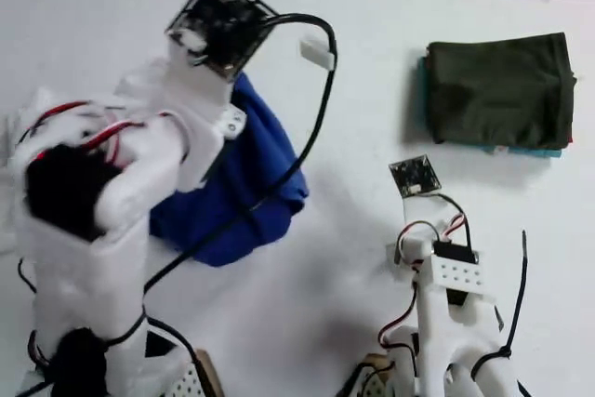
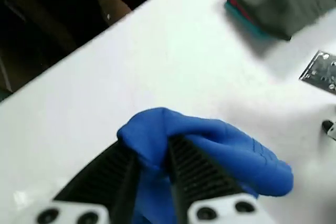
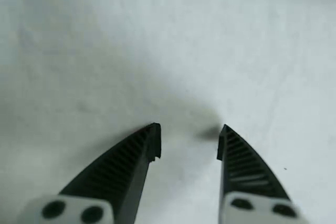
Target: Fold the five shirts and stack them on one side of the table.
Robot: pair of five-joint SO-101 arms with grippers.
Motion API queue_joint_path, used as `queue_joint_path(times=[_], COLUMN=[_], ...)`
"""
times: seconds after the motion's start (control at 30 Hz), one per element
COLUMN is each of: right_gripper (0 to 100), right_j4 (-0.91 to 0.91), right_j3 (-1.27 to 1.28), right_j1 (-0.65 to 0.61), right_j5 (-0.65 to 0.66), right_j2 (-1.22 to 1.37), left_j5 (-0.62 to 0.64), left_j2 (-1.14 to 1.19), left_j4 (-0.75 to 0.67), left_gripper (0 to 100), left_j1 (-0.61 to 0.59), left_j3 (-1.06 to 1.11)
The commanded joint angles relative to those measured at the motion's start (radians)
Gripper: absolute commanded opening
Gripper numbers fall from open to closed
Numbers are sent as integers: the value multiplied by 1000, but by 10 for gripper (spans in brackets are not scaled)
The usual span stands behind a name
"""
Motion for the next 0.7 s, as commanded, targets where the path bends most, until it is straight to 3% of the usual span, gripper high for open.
queue_joint_path(times=[0.0, 0.13, 0.23, 0.37, 0.47, 0.67], right_gripper=[176, 176, 176, 176, 176, 176], right_j4=[-13, -13, -13, -12, -12, -13], right_j3=[-3, -3, -3, -3, -3, -3], right_j1=[-4, -4, -4, -4, -4, -5], right_j5=[-6, -6, -6, -6, -6, -6], right_j2=[-28, -28, -27, -27, -27, -27], left_j5=[9, 8, 9, -8, -109, -278], left_j2=[-26, -34, -35, -31, -26, -25], left_j4=[-78, -144, -152, -166, -216, -549], left_gripper=[35, 158, 237, 245, 245, 245], left_j1=[14, 6, -89, -336, -534, -827], left_j3=[179, 369, 381, 349, 389, 765])
